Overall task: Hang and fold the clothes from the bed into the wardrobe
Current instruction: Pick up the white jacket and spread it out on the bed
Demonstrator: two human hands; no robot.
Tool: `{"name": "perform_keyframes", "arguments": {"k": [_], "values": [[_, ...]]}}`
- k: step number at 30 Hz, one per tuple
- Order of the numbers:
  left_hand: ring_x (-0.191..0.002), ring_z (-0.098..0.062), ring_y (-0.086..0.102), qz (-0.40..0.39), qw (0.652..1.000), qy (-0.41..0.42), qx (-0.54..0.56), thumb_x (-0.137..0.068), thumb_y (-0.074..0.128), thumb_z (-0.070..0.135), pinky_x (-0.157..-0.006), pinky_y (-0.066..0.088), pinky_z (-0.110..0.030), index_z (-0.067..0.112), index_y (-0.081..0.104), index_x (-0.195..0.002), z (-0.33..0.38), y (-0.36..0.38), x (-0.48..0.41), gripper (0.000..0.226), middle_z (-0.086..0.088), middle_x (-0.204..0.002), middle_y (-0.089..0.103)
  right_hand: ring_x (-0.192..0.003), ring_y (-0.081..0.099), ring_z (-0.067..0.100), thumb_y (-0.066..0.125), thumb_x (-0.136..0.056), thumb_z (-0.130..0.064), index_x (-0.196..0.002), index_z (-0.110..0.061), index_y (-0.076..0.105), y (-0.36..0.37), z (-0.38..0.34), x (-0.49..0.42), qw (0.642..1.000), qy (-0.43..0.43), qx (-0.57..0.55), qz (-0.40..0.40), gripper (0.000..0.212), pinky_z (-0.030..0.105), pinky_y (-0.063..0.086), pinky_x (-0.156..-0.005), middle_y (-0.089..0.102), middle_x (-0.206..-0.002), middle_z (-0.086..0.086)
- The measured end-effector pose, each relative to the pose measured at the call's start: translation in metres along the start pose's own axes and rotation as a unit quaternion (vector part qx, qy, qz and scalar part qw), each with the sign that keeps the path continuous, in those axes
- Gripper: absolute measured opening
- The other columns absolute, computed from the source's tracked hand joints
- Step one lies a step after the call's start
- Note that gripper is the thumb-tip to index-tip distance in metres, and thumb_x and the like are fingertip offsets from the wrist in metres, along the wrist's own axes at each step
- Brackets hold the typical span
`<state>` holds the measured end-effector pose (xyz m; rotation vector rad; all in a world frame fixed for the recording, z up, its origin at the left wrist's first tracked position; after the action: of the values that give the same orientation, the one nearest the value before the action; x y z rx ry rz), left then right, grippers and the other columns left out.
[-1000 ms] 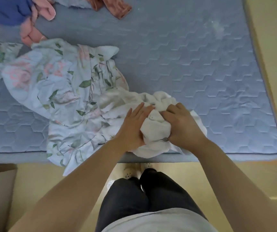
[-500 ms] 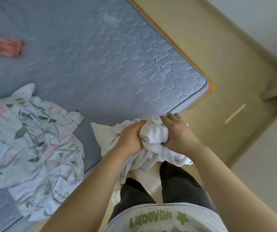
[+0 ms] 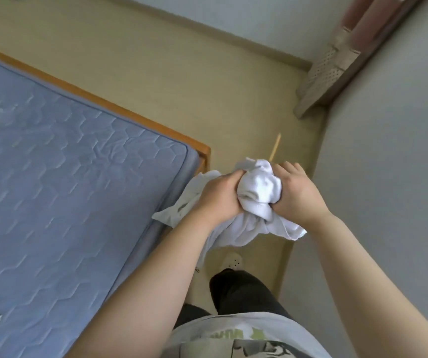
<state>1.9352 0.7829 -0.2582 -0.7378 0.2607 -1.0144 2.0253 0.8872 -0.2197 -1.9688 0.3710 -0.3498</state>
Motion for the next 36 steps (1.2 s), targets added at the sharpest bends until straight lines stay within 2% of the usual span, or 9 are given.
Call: {"name": "perform_keyframes", "arguments": {"k": [5,11,17,21,24,27,29,32,36], "values": [[-0.058,0.011,0.044,-0.028,0.999,0.023,-0.022,-0.074,0.061,0.048,-0.047,0.025,-0.011,0.04,0.039,-0.083,0.045,0.012,-0.073,0.025,0.022,-0.065,0.048,-0.08,0.045,0.015,0.067,-0.074,-0.029,-0.11,-0.015,0.058,-0.049,0.058,-0.025,0.997,0.036,-0.019,0.058,0.039,0.033,0.042,-0.06,0.045,-0.088,-0.009],[-0.062,-0.01,0.043,-0.036,0.996,0.079,-0.032,-0.07,0.068,0.043,-0.049,0.028,-0.02,0.023,0.051,-0.096,0.062,0.009,-0.178,0.036,0.015,-0.072,0.054,-0.088,0.054,0.021,0.069,-0.072,-0.021,-0.12,-0.015,0.059,-0.08,0.111,-0.097,0.995,0.067,0.001,0.074,0.049,0.03,0.039,-0.059,0.056,-0.094,-0.003],[-0.07,-0.022,0.058,-0.028,0.994,0.095,-0.037,-0.066,0.077,0.034,-0.056,0.04,-0.027,0.015,0.059,-0.097,0.044,-0.018,-0.316,0.04,0.004,-0.08,0.064,-0.084,0.051,0.021,0.067,-0.067,-0.027,-0.12,-0.017,0.056,-0.093,0.157,-0.228,0.995,0.083,0.019,0.043,0.055,0.031,0.04,-0.058,0.054,-0.09,-0.005],[-0.07,-0.019,0.056,-0.033,0.997,0.06,-0.018,-0.066,0.074,0.037,-0.058,0.036,-0.024,0.016,0.06,-0.102,0.016,-0.059,-0.414,0.044,0.009,-0.078,0.061,-0.08,0.053,0.021,0.067,-0.065,-0.03,-0.107,-0.017,0.057,-0.104,0.17,-0.345,0.997,0.071,0.027,0.023,0.045,0.029,0.034,-0.057,0.05,-0.084,-0.007],[-0.065,-0.011,0.05,-0.03,0.999,0.021,-0.009,-0.069,0.074,0.038,-0.054,0.029,-0.01,0.02,0.059,-0.102,-0.007,-0.102,-0.478,0.041,0.017,-0.073,0.053,-0.086,0.057,0.024,0.069,-0.065,-0.03,-0.113,-0.015,0.057,-0.112,0.165,-0.431,0.998,0.044,0.032,0.009,0.051,0.033,0.04,-0.058,0.058,-0.093,0.0],[-0.07,-0.008,0.055,-0.02,0.999,-0.023,0.019,-0.072,0.063,0.049,-0.058,0.034,-0.006,0.024,0.059,-0.103,-0.032,-0.145,-0.527,0.04,0.014,-0.08,0.062,-0.091,0.06,0.028,0.071,-0.065,-0.028,-0.119,-0.014,0.058,-0.118,0.153,-0.509,0.999,0.003,0.031,-0.008,0.057,0.031,0.04,-0.061,0.063,-0.098,0.004],[-0.075,-0.007,0.057,-0.011,0.998,-0.046,0.032,-0.072,0.052,0.056,-0.063,0.042,-0.017,0.024,0.059,-0.104,-0.05,-0.173,-0.559,0.046,0.012,-0.088,0.066,-0.091,0.061,0.029,0.073,-0.064,-0.028,-0.12,-0.013,0.058,-0.119,0.145,-0.561,0.999,-0.029,0.036,-0.023,0.061,0.03,0.038,-0.066,0.063,-0.098,0.005],[-0.081,-0.014,0.059,0.007,0.996,-0.084,0.015,-0.075,0.055,0.049,-0.07,0.044,-0.03,0.022,0.056,-0.107,-0.082,-0.215,-0.607,0.042,0.008,-0.094,0.066,-0.097,0.059,0.032,0.07,-0.064,-0.034,-0.13,-0.012,0.053,-0.113,0.131,-0.648,0.993,-0.084,0.059,-0.062,0.072,0.038,0.042,-0.091,0.063,-0.109,0.008],[-0.088,-0.019,0.062,0.041,0.987,-0.155,0.02,-0.081,0.062,0.038,-0.073,0.044,-0.029,0.022,0.055,-0.112,-0.14,-0.272,-0.67,0.035,0.004,-0.1,0.066,-0.091,0.057,0.031,0.066,-0.069,-0.03,-0.129,-0.008,0.051,-0.101,0.103,-0.769,0.98,-0.164,0.058,-0.098,0.065,0.032,0.036,-0.089,0.061,-0.103,0.01]]}}
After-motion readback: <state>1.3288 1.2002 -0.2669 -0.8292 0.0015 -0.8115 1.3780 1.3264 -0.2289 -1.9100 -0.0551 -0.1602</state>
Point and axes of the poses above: each hand's wrist, its own x-axis away from the middle knuckle, its own y-axis out of the palm, z = x × y, the point moved 8 cm from there along -x, towards the middle knuckle
